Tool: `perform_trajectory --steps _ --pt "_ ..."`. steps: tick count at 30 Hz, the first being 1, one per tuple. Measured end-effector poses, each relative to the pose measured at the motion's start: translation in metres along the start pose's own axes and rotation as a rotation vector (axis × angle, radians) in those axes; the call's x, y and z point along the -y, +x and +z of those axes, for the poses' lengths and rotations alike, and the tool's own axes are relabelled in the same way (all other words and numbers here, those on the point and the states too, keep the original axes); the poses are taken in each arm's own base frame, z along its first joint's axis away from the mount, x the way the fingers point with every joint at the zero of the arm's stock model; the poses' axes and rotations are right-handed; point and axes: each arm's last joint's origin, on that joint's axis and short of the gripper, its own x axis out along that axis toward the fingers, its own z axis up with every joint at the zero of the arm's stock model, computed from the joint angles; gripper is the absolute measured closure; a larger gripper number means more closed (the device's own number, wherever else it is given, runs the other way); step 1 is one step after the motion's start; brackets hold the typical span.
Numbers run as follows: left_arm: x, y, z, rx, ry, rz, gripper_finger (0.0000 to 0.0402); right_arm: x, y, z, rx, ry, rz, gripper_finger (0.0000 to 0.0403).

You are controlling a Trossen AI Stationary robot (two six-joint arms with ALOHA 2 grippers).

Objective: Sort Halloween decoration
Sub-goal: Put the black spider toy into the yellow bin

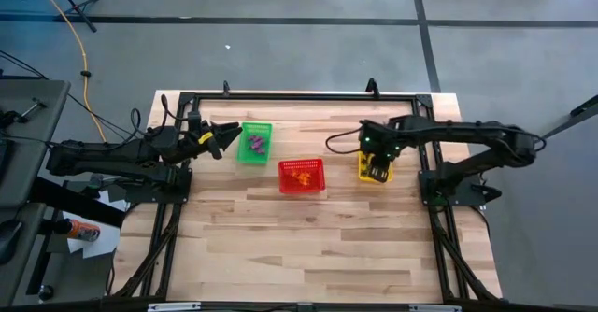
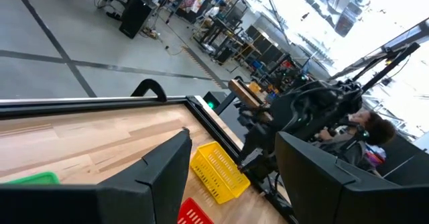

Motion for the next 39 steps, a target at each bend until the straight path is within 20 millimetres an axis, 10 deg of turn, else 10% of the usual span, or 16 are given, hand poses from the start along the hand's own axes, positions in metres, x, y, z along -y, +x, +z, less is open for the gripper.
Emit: perform_trajectory --steps 10,24,39 --pt "-0.001 0.000 -0.001 -0.007 0.006 0.006 0.0195 0.003 0.024 0.009 -0.095 0.003 -0.093 0.0303" --pt "-0.003 0.000 -0.003 -0.030 0.021 0.026 0.0195 0.003 0.024 0.009 -0.097 0.021 -0.110 0.0147" --pt "-0.003 0.000 -0.003 -0.034 0.075 0.021 0.0195 -0.024 -0.057 0.009 0.391 0.342 0.089 0.0142"
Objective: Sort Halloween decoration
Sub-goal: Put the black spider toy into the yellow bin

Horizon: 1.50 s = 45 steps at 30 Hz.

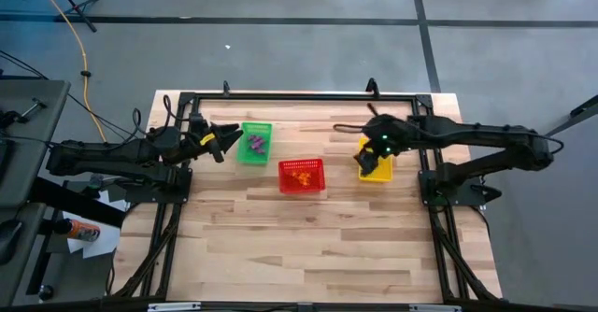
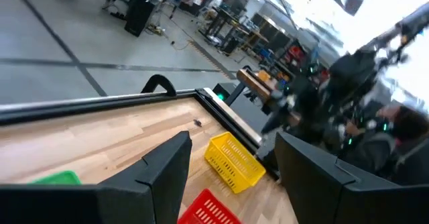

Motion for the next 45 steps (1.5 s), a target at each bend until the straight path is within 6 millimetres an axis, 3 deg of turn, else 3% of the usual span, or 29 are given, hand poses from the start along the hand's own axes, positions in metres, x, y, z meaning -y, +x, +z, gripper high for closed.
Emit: perform_trajectory --steps 6,10,13,20,24,27,29,32,35,40,45 --pt "0.003 0.000 0.002 0.005 0.054 -0.046 0.0195 -0.013 -0.028 0.012 0.350 0.165 0.051 0.0142" --pt "0.010 -0.001 0.009 0.055 0.127 -0.160 0.0195 -0.023 -0.038 0.023 0.549 0.147 0.086 0.0142" --pt "0.014 -0.002 0.013 0.082 0.191 -0.220 0.0195 -0.024 -0.039 0.027 0.609 0.129 0.042 0.0142" --pt "0.013 -0.002 0.011 0.062 0.136 -0.211 0.0195 -0.011 -0.037 0.034 0.628 0.127 -0.039 0.0142" --pt "0.012 -0.001 0.012 0.076 0.109 -0.184 0.0195 0.001 -0.034 0.041 0.667 0.261 -0.111 0.0142" --pt "0.011 -0.001 0.012 0.091 0.068 -0.155 0.0195 0.020 -0.027 0.051 0.697 0.406 -0.198 0.0142" --pt "0.011 -0.001 0.013 0.105 0.056 -0.130 0.0195 0.044 -0.019 0.060 0.655 0.478 -0.219 0.0142" --pt "0.010 -0.001 0.013 0.122 0.053 -0.102 0.0195 0.084 -0.006 0.072 0.492 0.600 -0.217 0.0142" --pt "0.010 -0.001 0.013 0.124 0.053 -0.096 0.0195 0.125 0.013 0.078 0.294 0.660 -0.338 0.0142" --pt "0.007 -0.001 0.010 0.091 0.072 -0.075 0.0195 0.183 0.051 0.075 0.068 0.857 -0.475 0.0142" --pt "0.005 0.000 0.006 0.054 0.090 -0.056 0.0195 0.208 0.087 0.061 -0.133 0.995 -0.463 0.0142"
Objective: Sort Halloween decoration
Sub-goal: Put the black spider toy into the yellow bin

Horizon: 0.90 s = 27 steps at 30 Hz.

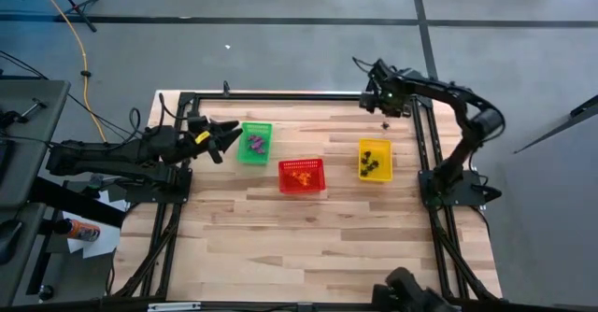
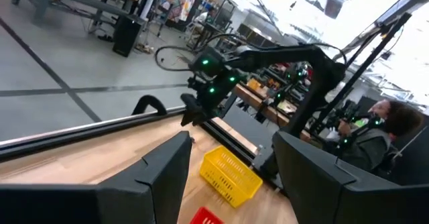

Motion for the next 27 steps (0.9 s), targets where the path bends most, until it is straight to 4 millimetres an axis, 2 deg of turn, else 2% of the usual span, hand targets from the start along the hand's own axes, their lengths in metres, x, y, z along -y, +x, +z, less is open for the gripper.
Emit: perform_trajectory --steps 5,10,15,19,27 --pt "0.000 0.000 -0.001 -0.021 0.006 -0.011 0.0195 0.002 0.023 -0.002 -0.052 0.065 -0.113 0.0142" --pt "0.000 0.000 -0.001 -0.023 0.007 -0.014 0.0195 0.003 0.027 -0.003 0.040 0.189 -0.214 0.0142" --pt "-0.002 0.000 -0.004 -0.052 0.022 0.002 0.0195 0.001 0.029 -0.002 0.060 0.247 -0.207 0.0142" --pt "-0.004 0.000 -0.008 -0.082 0.038 0.020 0.0195 0.004 0.039 -0.005 0.021 0.290 -0.259 0.0142" --pt "-0.004 -0.001 -0.010 -0.124 -0.002 0.003 0.0195 0.014 0.065 -0.025 0.003 0.466 -0.212 0.0142"
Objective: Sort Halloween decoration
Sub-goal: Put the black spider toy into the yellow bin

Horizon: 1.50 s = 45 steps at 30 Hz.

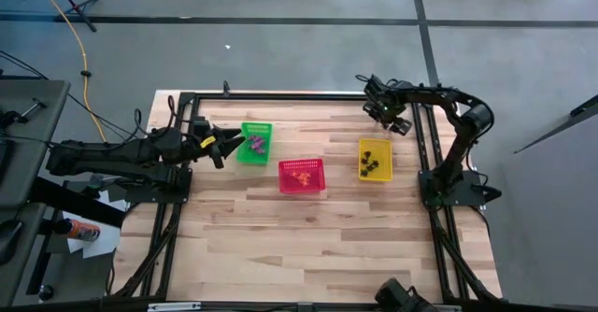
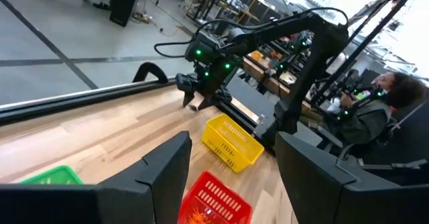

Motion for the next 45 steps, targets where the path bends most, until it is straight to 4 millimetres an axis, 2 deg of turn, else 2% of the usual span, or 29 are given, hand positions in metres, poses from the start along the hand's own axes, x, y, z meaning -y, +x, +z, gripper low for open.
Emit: perform_trajectory --steps 11,14,21,25,37,45 --pt "0.000 0.000 -0.001 -0.018 0.001 -0.009 0.0195 0.001 0.003 -0.006 0.054 0.005 -0.007 0.0149" --pt "0.000 0.000 -0.001 -0.018 -0.022 -0.008 0.0195 0.001 0.003 -0.005 0.057 0.006 -0.001 0.0173" --pt "0.000 0.000 -0.001 -0.019 -0.042 -0.008 0.0195 0.000 0.003 -0.005 0.062 0.006 0.006 0.0256" --pt "0.000 0.000 -0.001 -0.019 -0.047 -0.008 0.0195 -0.001 0.003 -0.007 0.068 -0.001 0.008 0.0280" --pt "0.000 0.000 -0.001 -0.019 -0.047 -0.008 0.0195 -0.003 0.000 -0.017 0.115 -0.081 0.008 0.0286" --pt "0.000 0.000 -0.001 -0.019 -0.047 -0.008 0.0195 0.004 -0.019 -0.014 0.138 -0.070 0.058 0.0286"
